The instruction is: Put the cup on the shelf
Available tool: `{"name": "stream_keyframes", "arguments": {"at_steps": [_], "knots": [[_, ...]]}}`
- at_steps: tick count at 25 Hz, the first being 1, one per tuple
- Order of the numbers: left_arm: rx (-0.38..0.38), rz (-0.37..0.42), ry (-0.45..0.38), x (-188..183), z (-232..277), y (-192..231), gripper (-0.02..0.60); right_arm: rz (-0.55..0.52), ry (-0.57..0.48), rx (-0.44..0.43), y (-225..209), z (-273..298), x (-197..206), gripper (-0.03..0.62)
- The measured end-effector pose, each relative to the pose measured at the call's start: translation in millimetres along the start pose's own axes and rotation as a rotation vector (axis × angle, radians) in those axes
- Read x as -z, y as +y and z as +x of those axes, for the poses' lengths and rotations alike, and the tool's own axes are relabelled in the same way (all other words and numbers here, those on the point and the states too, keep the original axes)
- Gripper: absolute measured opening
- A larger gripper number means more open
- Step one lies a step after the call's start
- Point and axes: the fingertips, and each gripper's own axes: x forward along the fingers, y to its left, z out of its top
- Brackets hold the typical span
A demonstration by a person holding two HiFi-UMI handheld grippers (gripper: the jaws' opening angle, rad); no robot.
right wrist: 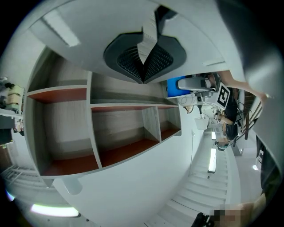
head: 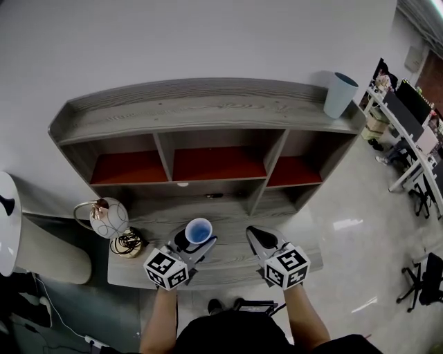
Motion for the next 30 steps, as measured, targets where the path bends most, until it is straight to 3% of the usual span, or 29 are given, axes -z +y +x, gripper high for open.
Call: {"name": "stream_keyframes", "arguments": {"at_steps": [13,30], "knots": [[-0.053,0.046,0.016,-1.9,7.7,-22.6,0.299,0.004,-0.005,-0.088,-3.1,-1.0,2.0,0.012],[-0.071,0.049,0.016,2.7,5.0,-40.1,0.299,0.006,-0.021,-0.094,-6.9,-19.7,2.7,0.012]]}}
